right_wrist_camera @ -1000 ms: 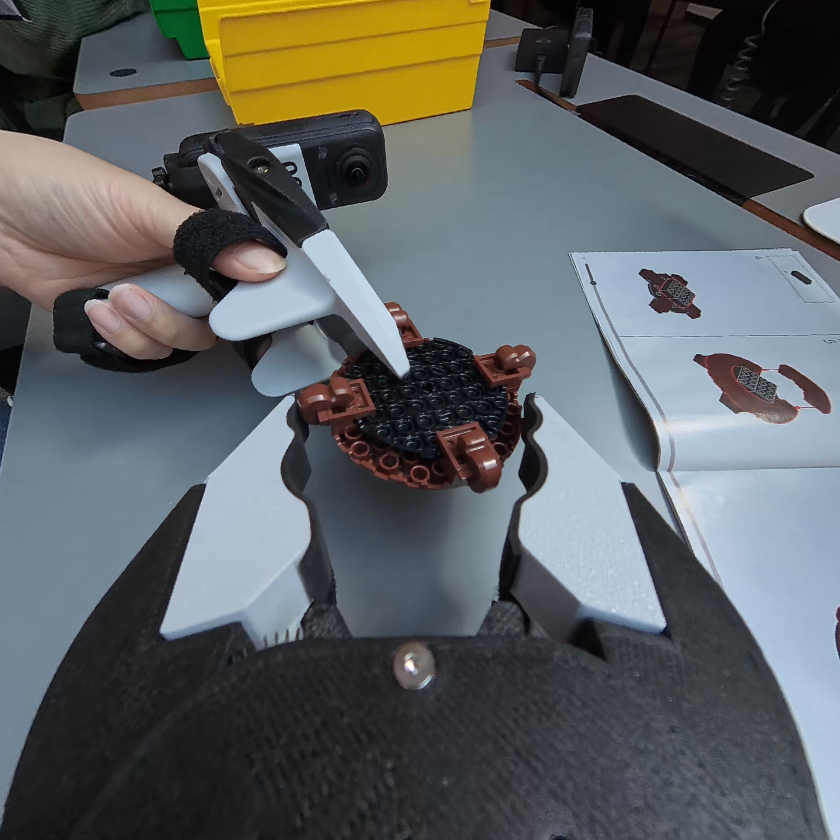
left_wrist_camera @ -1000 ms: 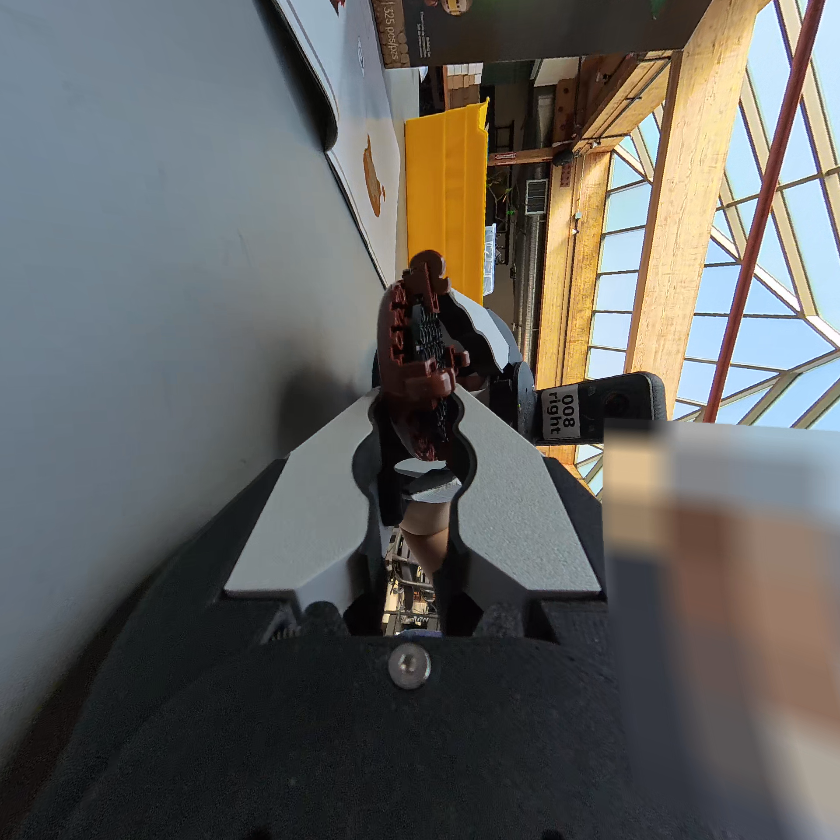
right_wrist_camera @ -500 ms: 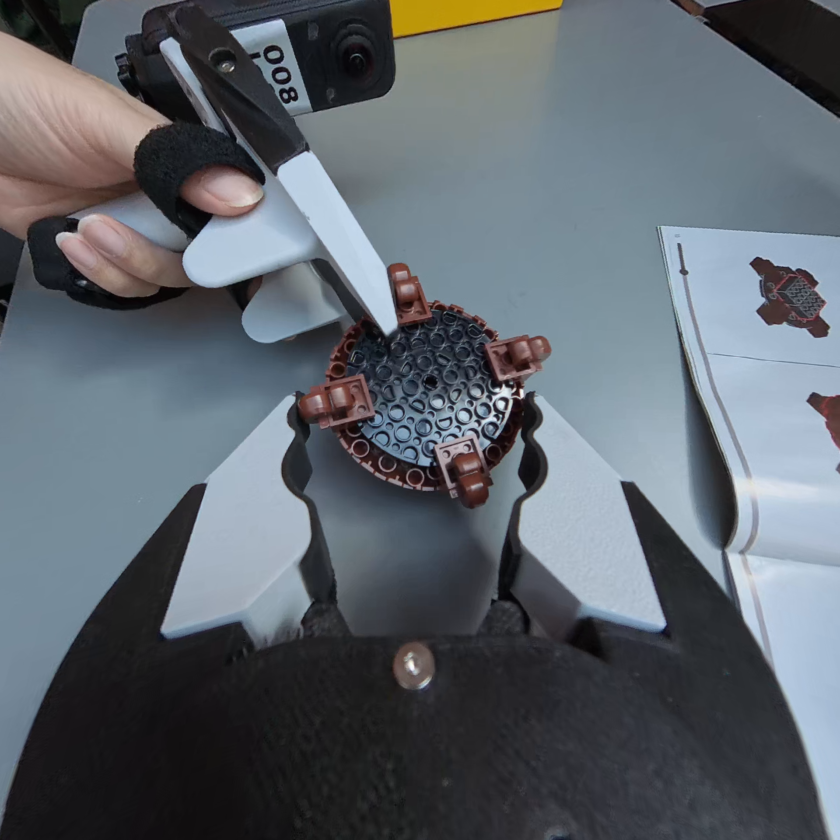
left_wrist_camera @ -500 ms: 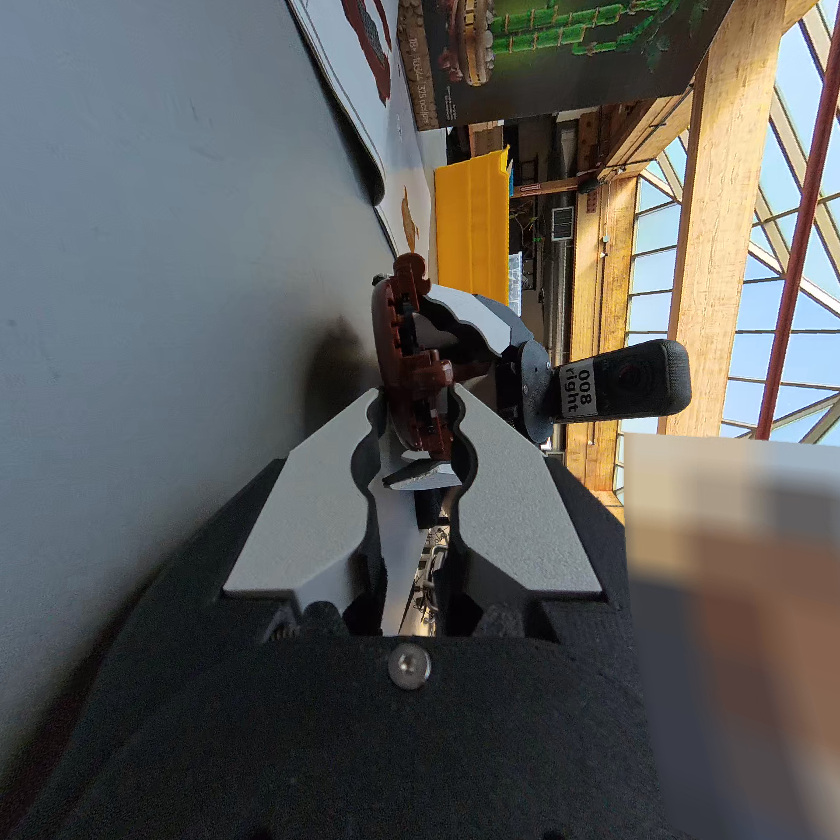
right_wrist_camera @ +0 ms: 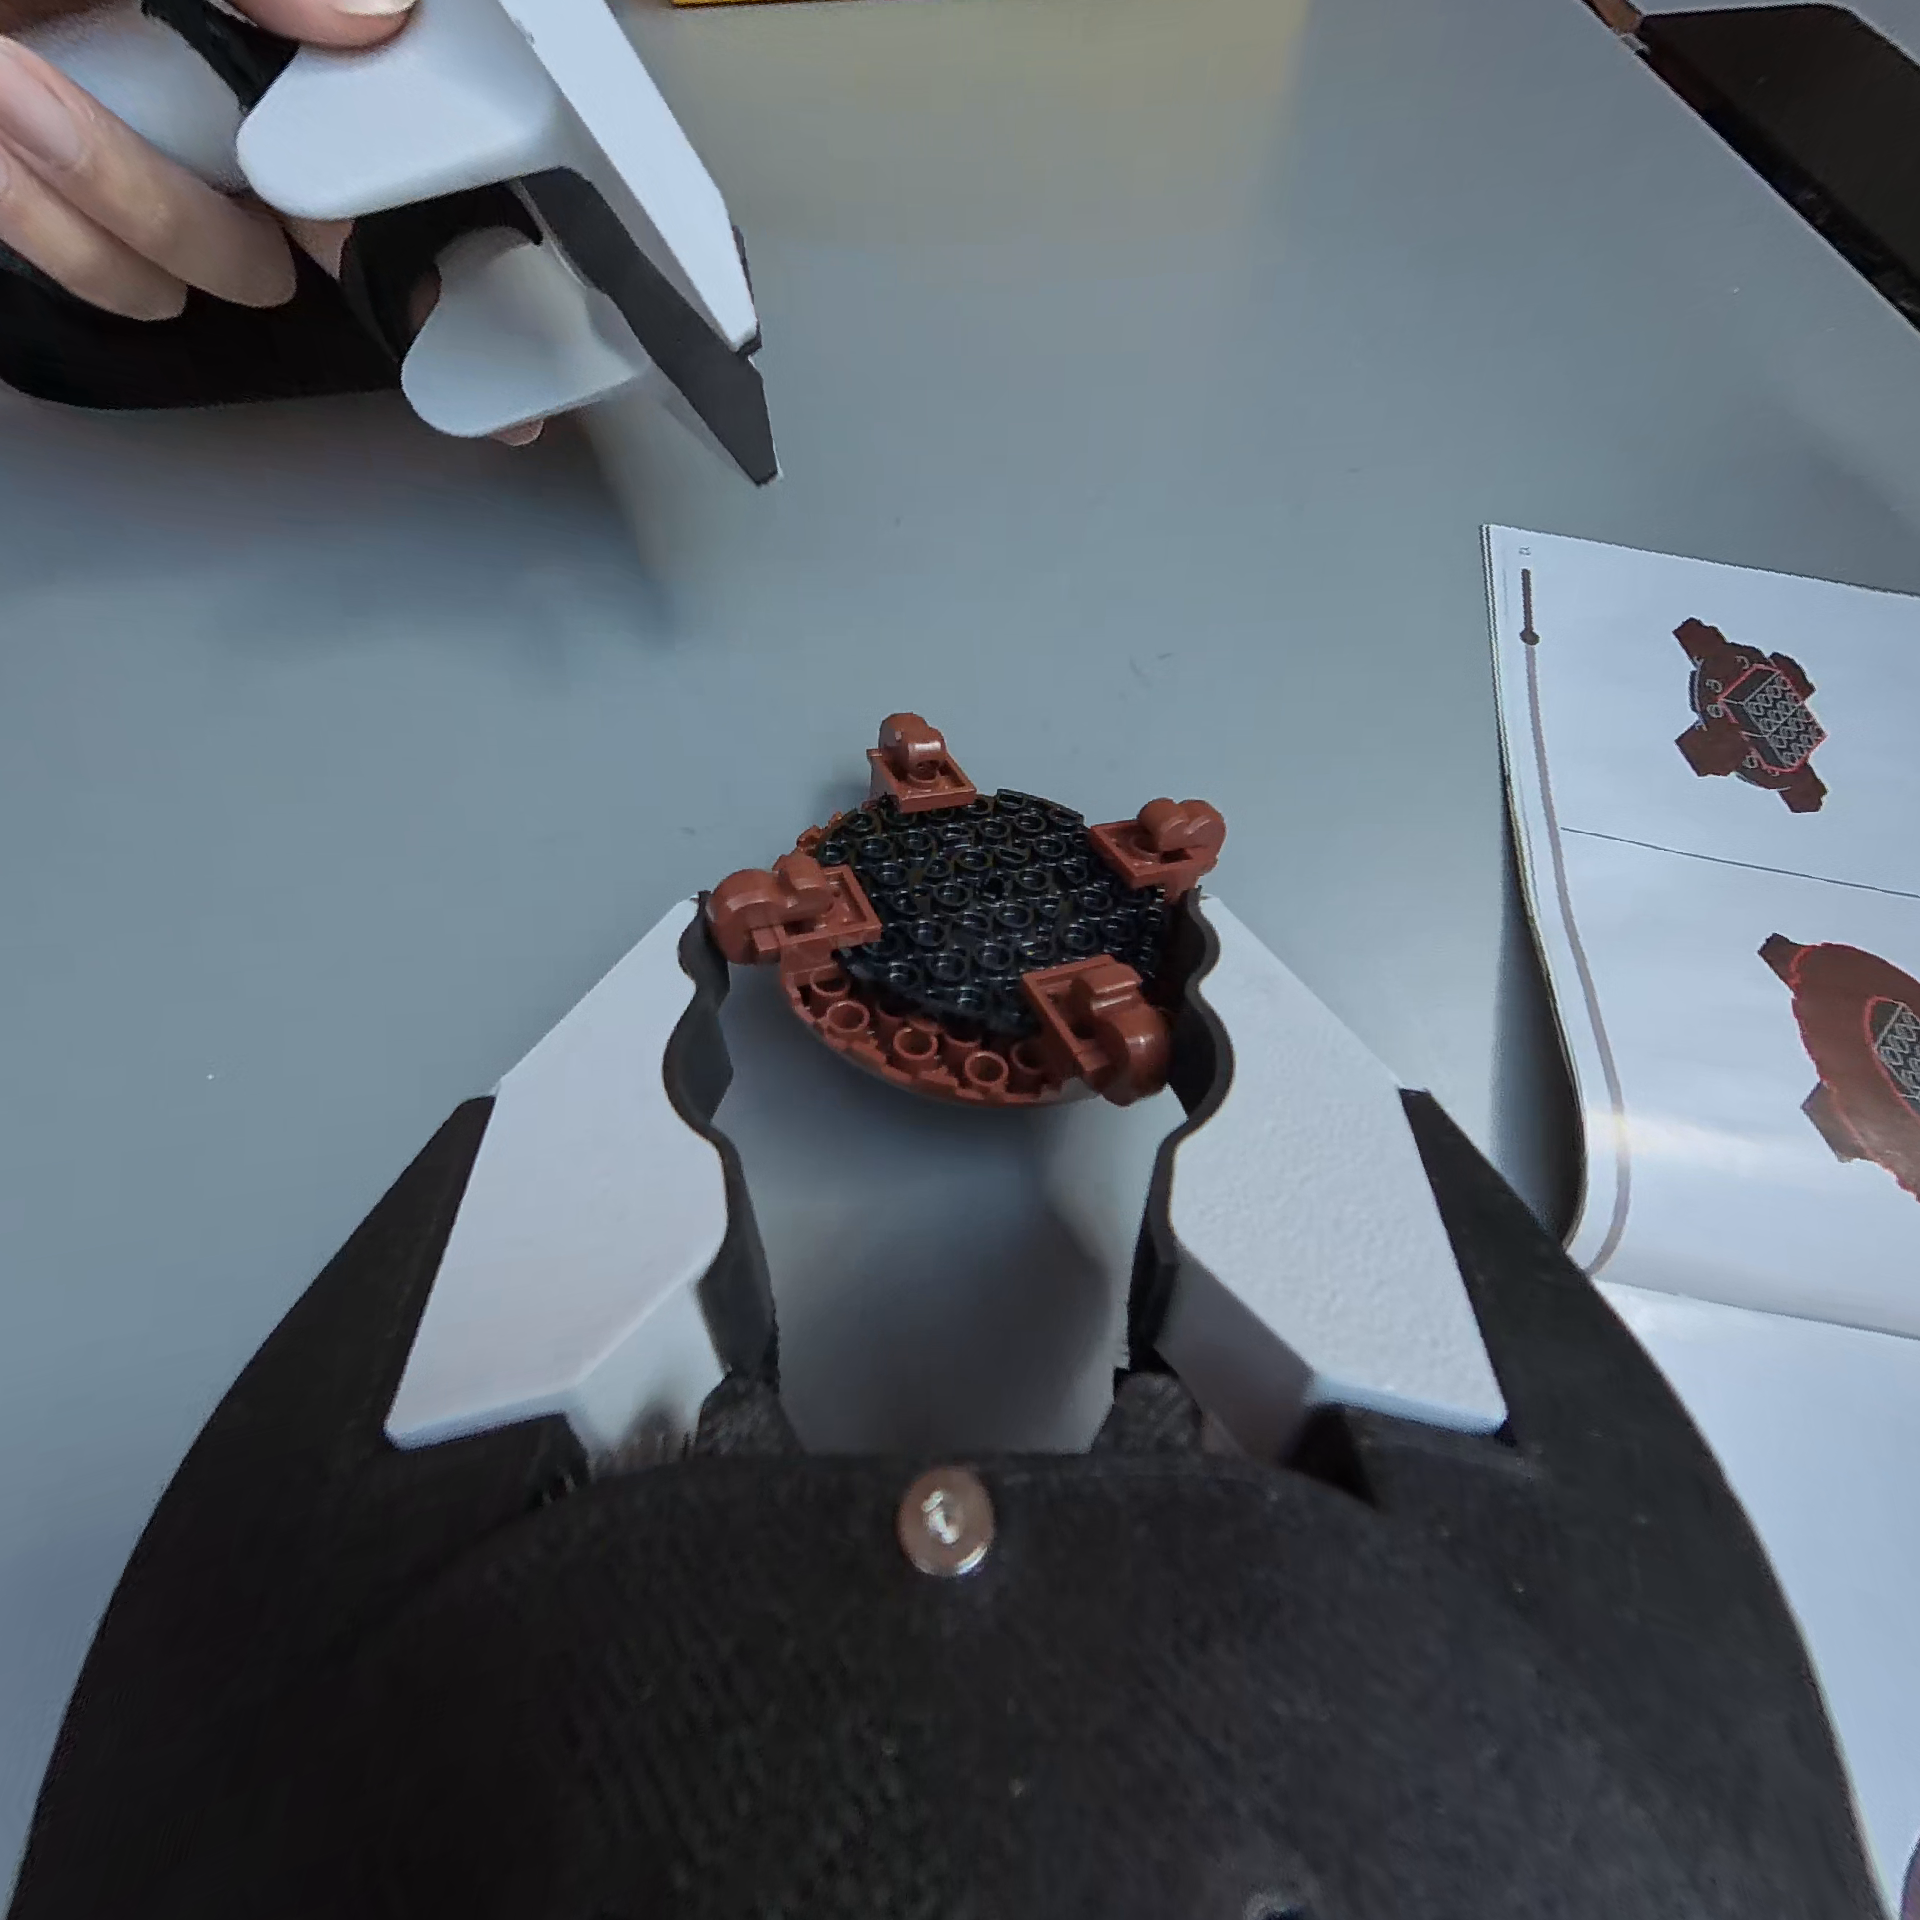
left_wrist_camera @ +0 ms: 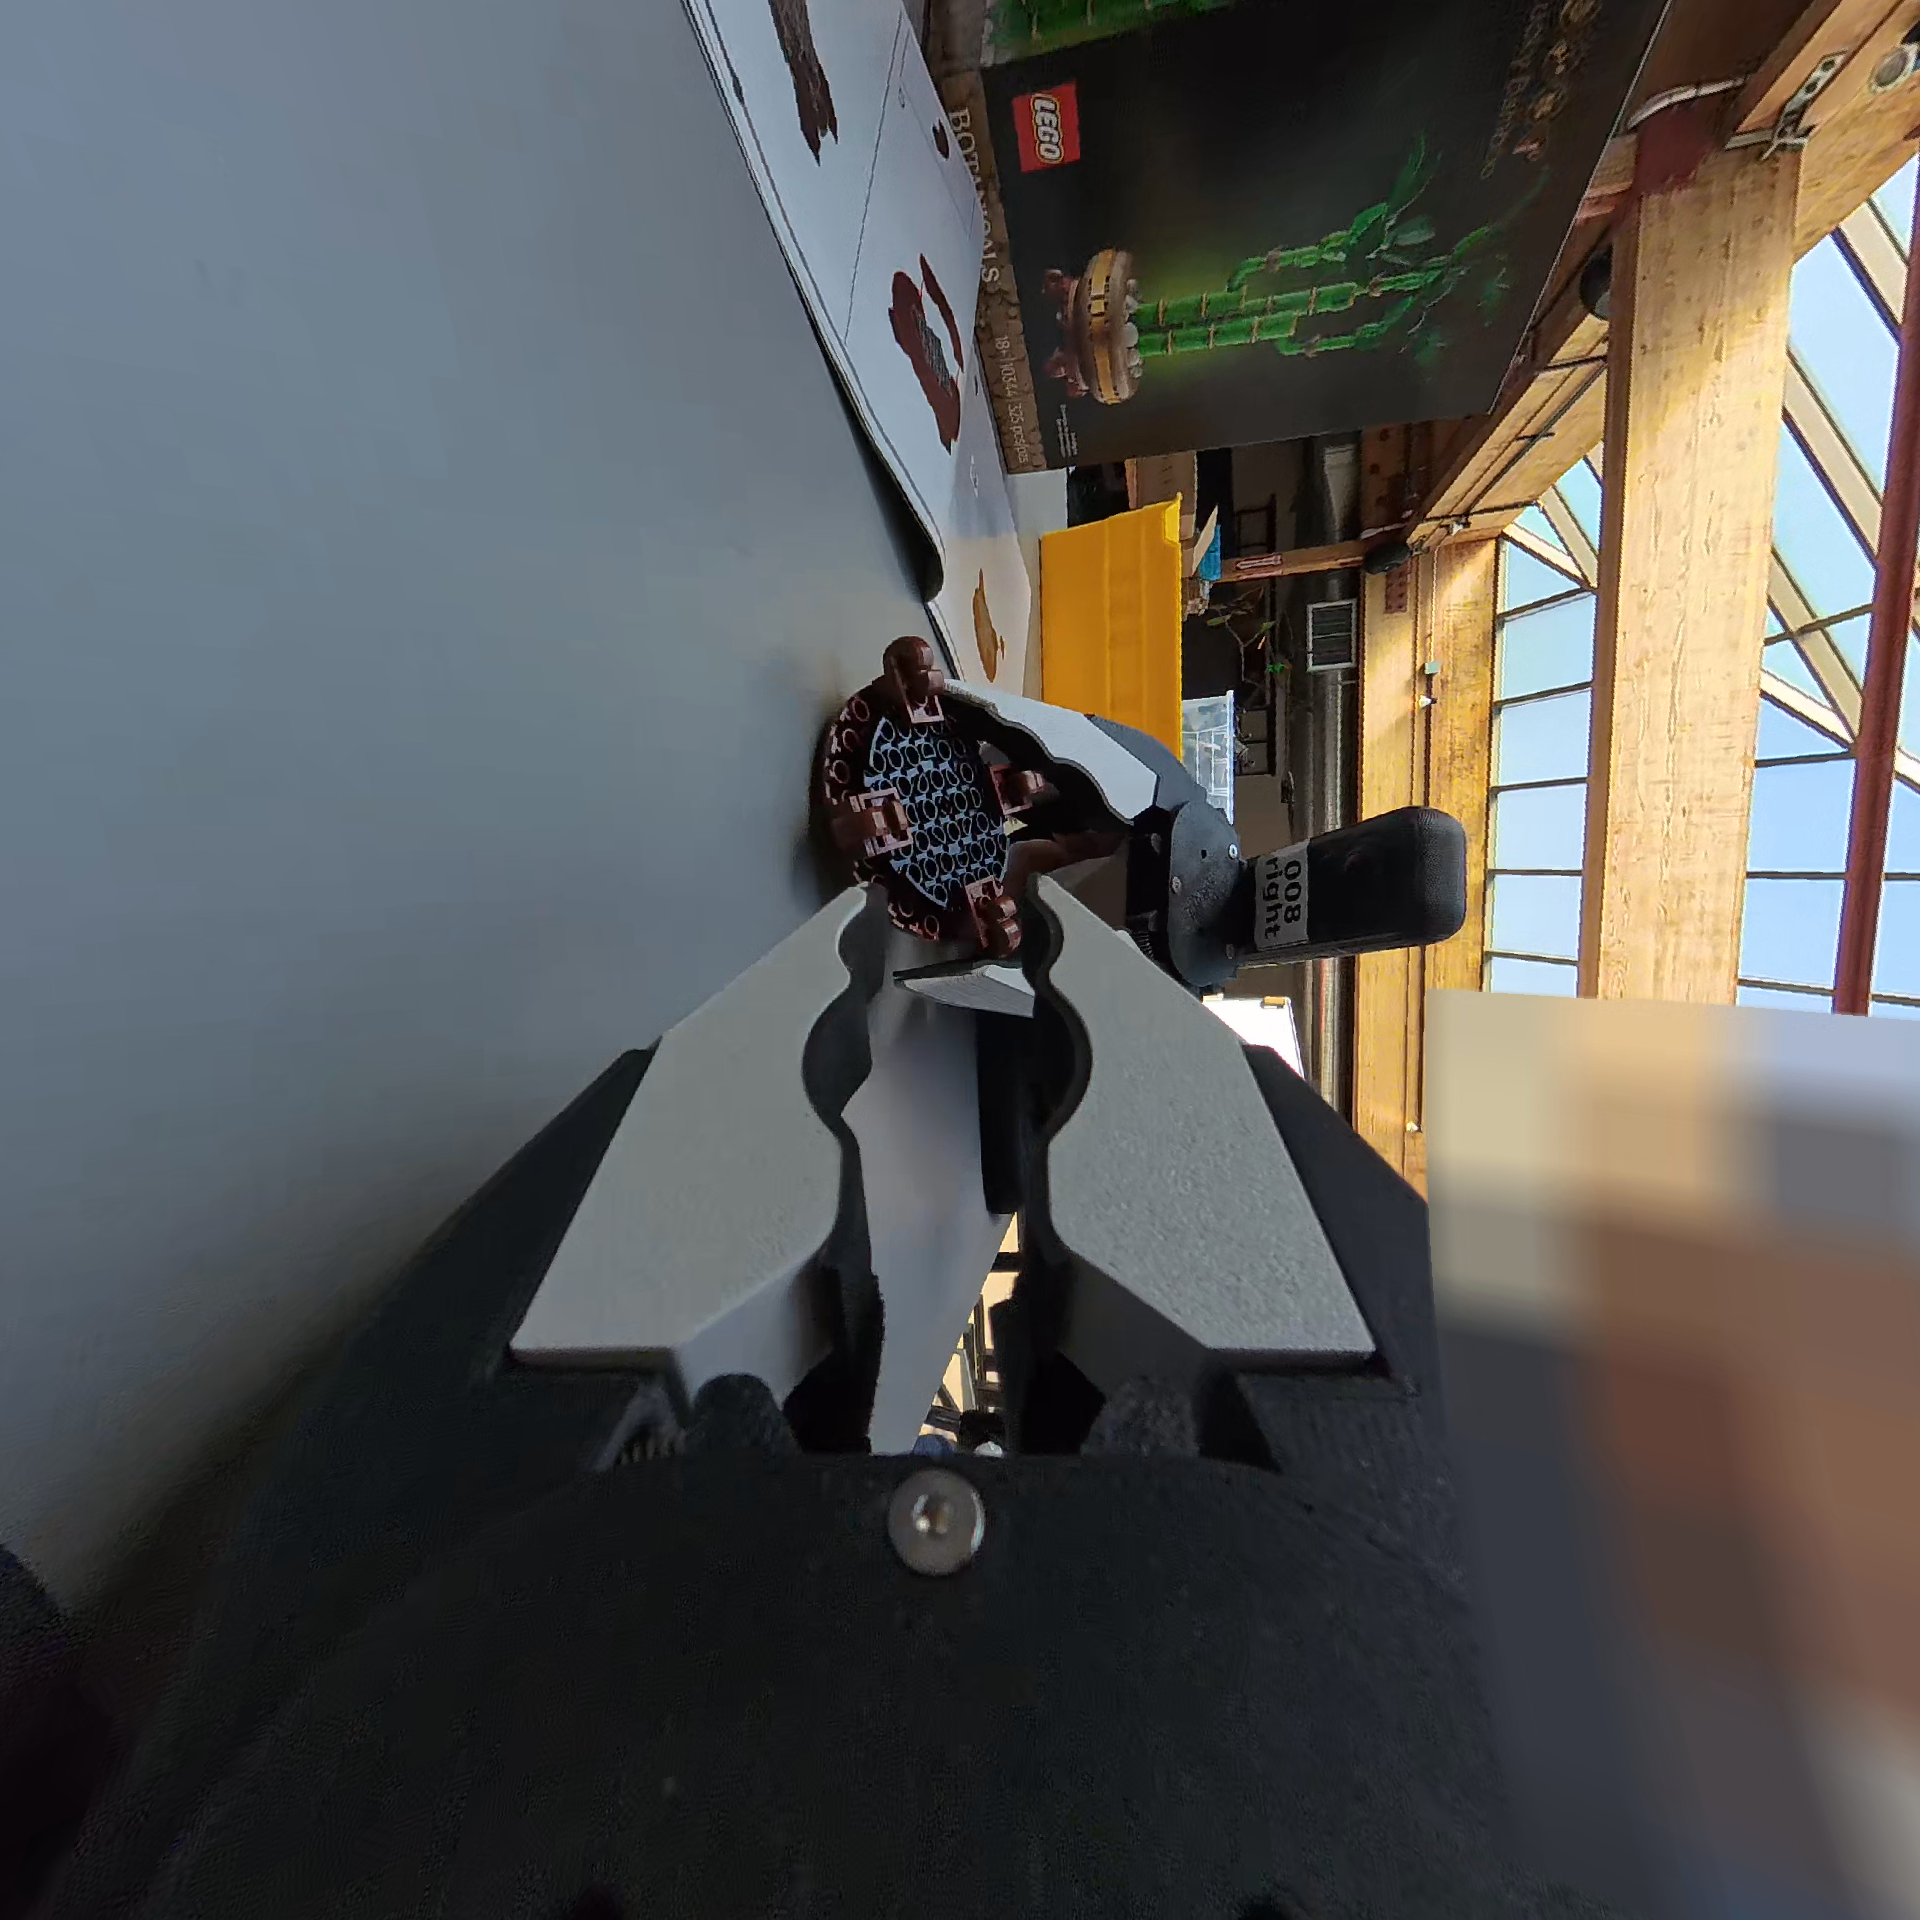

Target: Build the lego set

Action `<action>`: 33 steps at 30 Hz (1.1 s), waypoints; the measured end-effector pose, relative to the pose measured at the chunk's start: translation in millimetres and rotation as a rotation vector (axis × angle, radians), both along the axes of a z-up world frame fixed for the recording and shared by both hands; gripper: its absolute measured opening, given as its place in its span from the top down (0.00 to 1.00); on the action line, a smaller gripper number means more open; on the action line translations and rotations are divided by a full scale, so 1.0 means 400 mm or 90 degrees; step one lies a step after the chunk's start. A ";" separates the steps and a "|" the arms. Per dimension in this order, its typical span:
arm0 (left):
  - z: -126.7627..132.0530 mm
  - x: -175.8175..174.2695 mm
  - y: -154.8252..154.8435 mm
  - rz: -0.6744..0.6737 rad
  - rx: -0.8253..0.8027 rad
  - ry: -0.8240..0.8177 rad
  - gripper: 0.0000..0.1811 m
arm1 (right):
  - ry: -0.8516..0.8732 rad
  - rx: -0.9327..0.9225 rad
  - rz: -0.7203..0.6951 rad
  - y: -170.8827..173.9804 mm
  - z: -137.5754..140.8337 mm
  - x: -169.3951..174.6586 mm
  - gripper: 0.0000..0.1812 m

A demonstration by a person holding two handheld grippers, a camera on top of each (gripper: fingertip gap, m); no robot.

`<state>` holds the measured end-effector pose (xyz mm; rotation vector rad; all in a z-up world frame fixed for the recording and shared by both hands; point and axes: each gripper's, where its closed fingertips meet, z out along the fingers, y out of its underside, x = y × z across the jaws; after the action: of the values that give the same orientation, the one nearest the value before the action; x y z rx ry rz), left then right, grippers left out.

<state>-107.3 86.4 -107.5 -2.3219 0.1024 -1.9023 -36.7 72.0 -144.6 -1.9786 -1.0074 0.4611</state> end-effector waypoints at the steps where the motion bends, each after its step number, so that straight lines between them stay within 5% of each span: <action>1: 0.003 -0.006 0.005 0.007 0.001 -0.001 0.87 | 0.000 -0.003 0.005 -0.003 -0.001 0.001 0.53; 14: 0.029 -0.027 0.029 0.034 0.029 -0.001 0.88 | -0.039 -0.004 0.007 -0.021 -0.022 0.028 0.50; 19: 0.045 -0.030 0.033 0.045 0.037 -0.013 0.88 | 0.086 0.022 0.041 -0.048 0.078 0.031 0.47; 23: 0.071 -0.016 0.029 0.020 0.091 0.000 0.88 | 0.258 0.133 -0.051 0.004 0.264 0.187 0.57; 25: 0.094 -0.009 0.030 -0.002 0.161 0.022 0.89 | 0.188 0.245 -0.149 0.036 0.305 0.337 0.63; 30: 0.130 0.018 0.050 -0.073 0.405 0.148 0.87 | -0.113 0.432 -0.329 0.020 0.287 0.627 0.74; 33: 0.151 0.072 0.037 -0.157 0.544 0.193 0.86 | -0.125 0.434 -0.370 0.014 0.261 0.692 0.79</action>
<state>-78.7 101.1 -47.1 -1.9860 1.0411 -1.1815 240.2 77.5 -40.4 -1.5890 -0.5446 -0.3646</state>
